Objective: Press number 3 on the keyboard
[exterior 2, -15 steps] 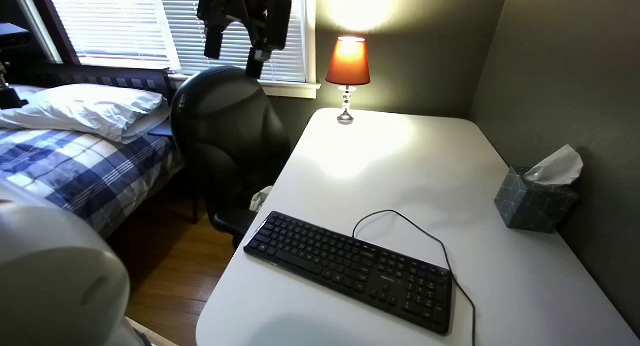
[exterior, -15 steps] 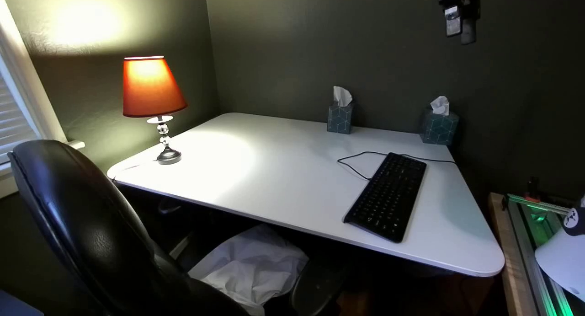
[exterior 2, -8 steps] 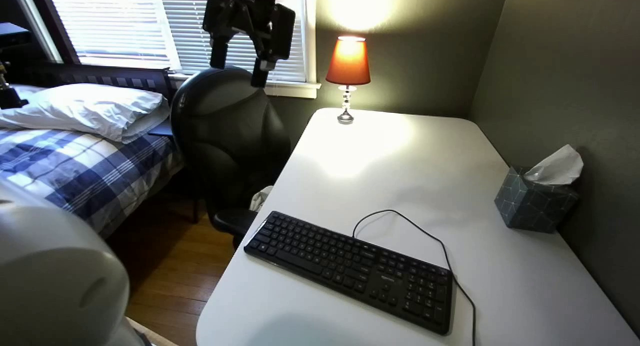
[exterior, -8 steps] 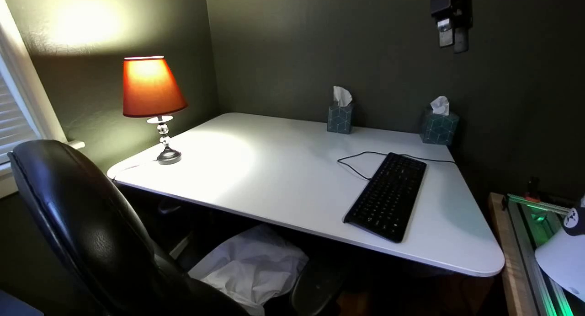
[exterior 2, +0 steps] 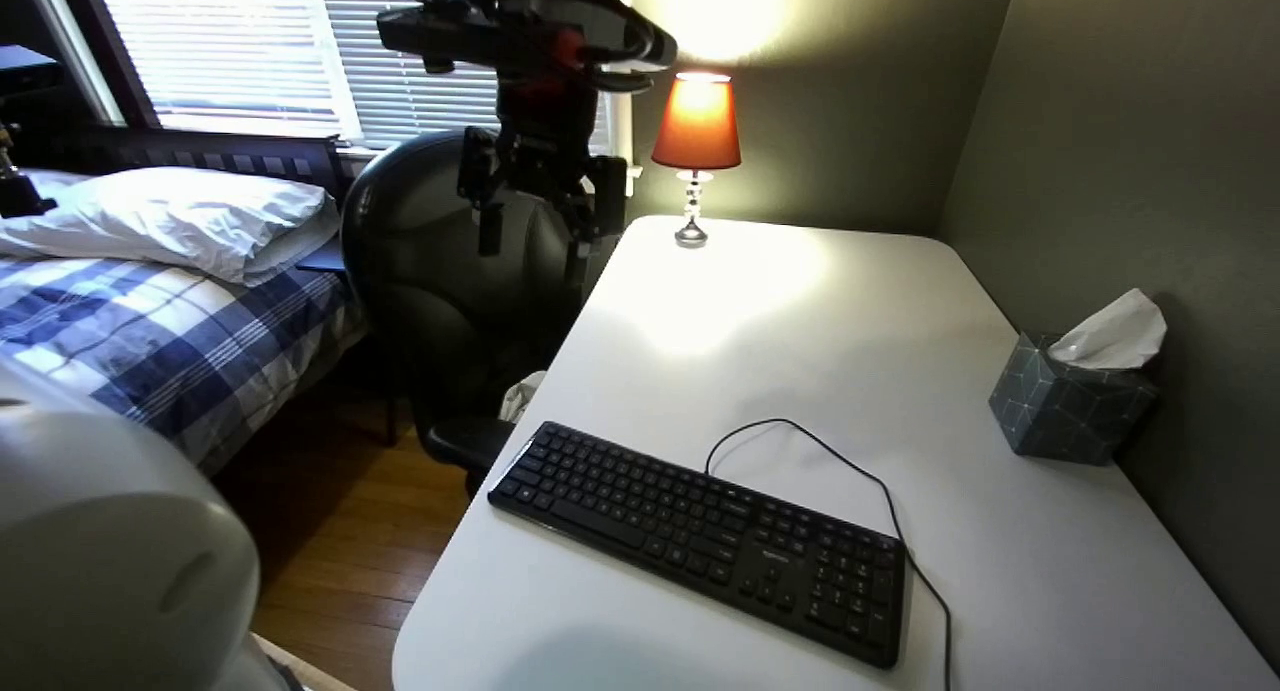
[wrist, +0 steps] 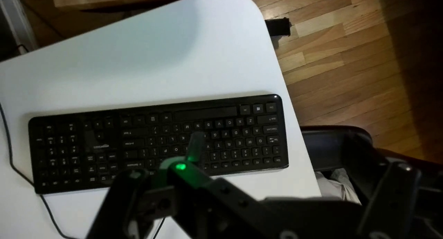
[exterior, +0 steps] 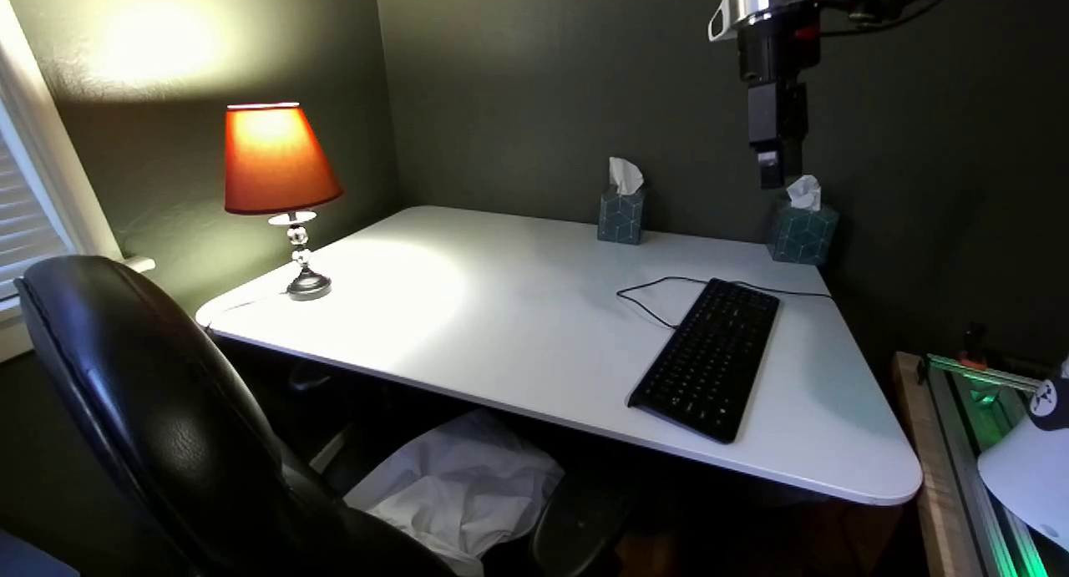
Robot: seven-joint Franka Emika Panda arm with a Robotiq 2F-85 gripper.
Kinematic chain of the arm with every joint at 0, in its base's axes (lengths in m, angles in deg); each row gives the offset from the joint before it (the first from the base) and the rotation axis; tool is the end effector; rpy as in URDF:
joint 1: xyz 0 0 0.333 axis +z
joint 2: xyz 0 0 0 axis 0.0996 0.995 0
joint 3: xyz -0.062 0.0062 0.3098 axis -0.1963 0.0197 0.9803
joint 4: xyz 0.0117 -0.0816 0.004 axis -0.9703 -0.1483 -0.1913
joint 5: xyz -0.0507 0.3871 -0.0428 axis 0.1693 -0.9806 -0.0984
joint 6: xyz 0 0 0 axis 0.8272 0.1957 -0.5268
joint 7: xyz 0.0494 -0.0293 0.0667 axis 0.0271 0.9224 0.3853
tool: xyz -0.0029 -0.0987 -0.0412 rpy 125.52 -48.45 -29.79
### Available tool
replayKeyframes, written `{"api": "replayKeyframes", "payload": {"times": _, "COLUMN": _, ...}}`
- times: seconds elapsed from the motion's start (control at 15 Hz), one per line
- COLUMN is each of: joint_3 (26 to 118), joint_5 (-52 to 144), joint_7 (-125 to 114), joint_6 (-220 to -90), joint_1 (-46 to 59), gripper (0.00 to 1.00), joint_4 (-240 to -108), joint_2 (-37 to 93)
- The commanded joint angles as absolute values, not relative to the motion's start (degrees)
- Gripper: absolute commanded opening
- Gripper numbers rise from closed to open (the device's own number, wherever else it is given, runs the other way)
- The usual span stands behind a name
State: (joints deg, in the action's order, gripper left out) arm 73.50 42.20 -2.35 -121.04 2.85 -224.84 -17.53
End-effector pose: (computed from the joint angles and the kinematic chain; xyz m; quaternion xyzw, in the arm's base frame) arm 0.3618 -0.0321 0.4404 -0.9911 0.0555 0.1194 0.0207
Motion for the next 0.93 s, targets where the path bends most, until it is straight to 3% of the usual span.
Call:
{"api": "replayKeyframes", "payload": {"times": 0.0, "joint_3": 73.6, "joint_5": 43.4, "joint_7": 0.7, "joint_6": -129.7, "joint_1": 3.5, "gripper": 1.0, "joint_4": -229.3, "joint_2": -15.3}}
{"api": "replayKeyframes", "payload": {"times": 0.87, "joint_3": 74.4, "joint_5": 41.3, "joint_7": 2.7, "joint_6": -152.3, "joint_1": 5.9, "gripper": 1.0, "joint_4": -230.9, "joint_2": 5.3}}
